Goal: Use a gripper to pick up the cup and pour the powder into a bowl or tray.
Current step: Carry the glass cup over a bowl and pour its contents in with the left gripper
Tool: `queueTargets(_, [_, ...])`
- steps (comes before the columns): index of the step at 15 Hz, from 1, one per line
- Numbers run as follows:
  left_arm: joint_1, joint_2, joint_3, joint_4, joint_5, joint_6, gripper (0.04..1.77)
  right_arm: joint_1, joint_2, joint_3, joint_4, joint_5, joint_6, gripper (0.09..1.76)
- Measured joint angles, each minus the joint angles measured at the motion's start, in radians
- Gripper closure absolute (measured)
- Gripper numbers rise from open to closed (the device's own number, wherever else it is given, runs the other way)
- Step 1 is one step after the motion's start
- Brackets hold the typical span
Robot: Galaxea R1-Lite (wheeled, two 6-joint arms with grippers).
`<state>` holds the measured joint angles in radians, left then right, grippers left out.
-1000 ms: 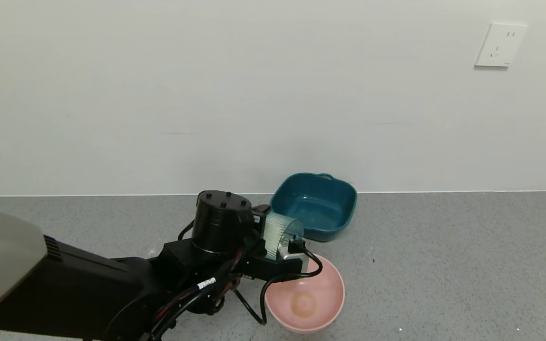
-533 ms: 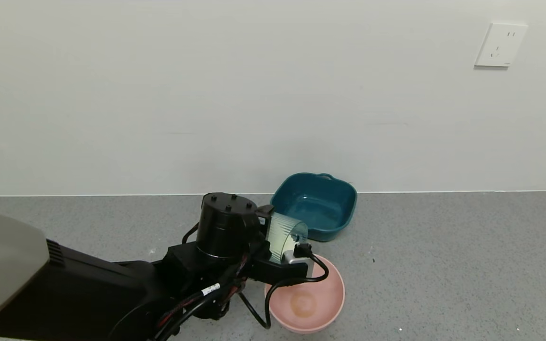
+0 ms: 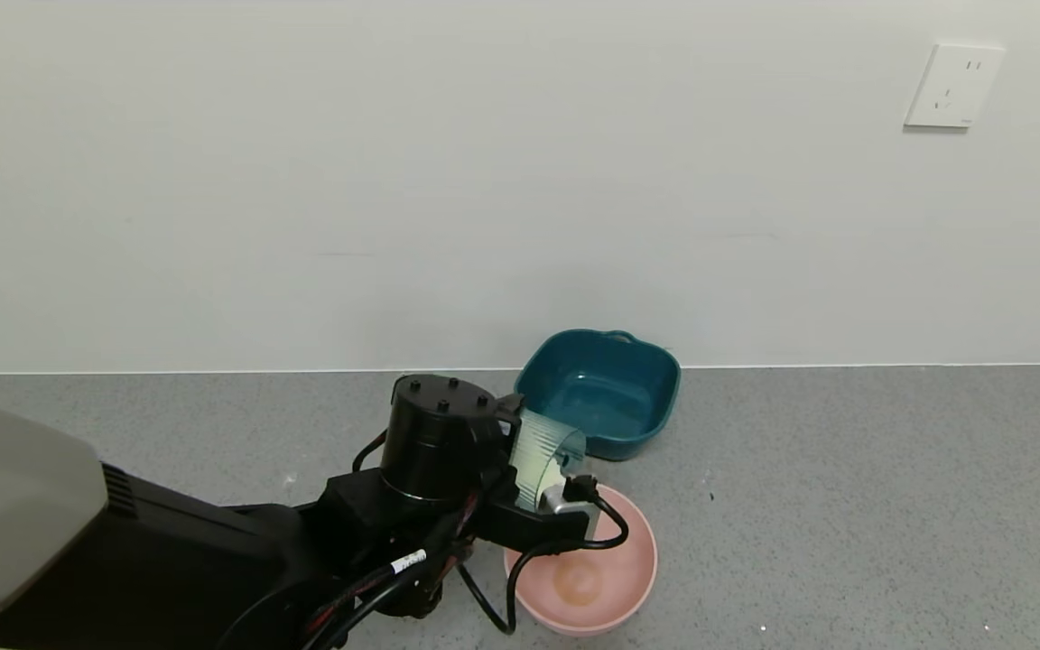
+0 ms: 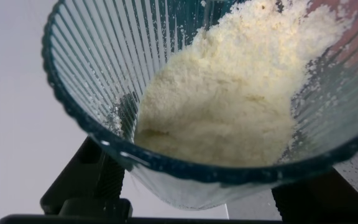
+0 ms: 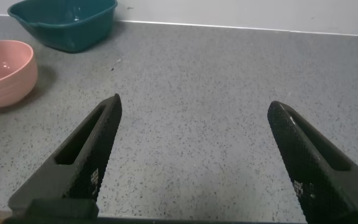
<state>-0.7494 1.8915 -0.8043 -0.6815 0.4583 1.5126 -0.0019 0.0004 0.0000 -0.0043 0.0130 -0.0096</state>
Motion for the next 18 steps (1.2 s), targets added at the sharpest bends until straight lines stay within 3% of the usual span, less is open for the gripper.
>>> queueTargets(8, [-0.042,0.001,0.004,0.000,0.085,0.056,0.51,0.000,0.000,0.000,0.000,0.000,0.000,0.14])
queueTargets(12, [-0.064,0.003,0.006,-0.017,0.091,0.089,0.51,0.000,0.000,0.000,0.000,0.000,0.000,0.14])
queueTargets(18, [-0.077,0.032,0.016,-0.129,0.101,0.178,0.51,0.000,0.000,0.000,0.000,0.000,0.000,0.14])
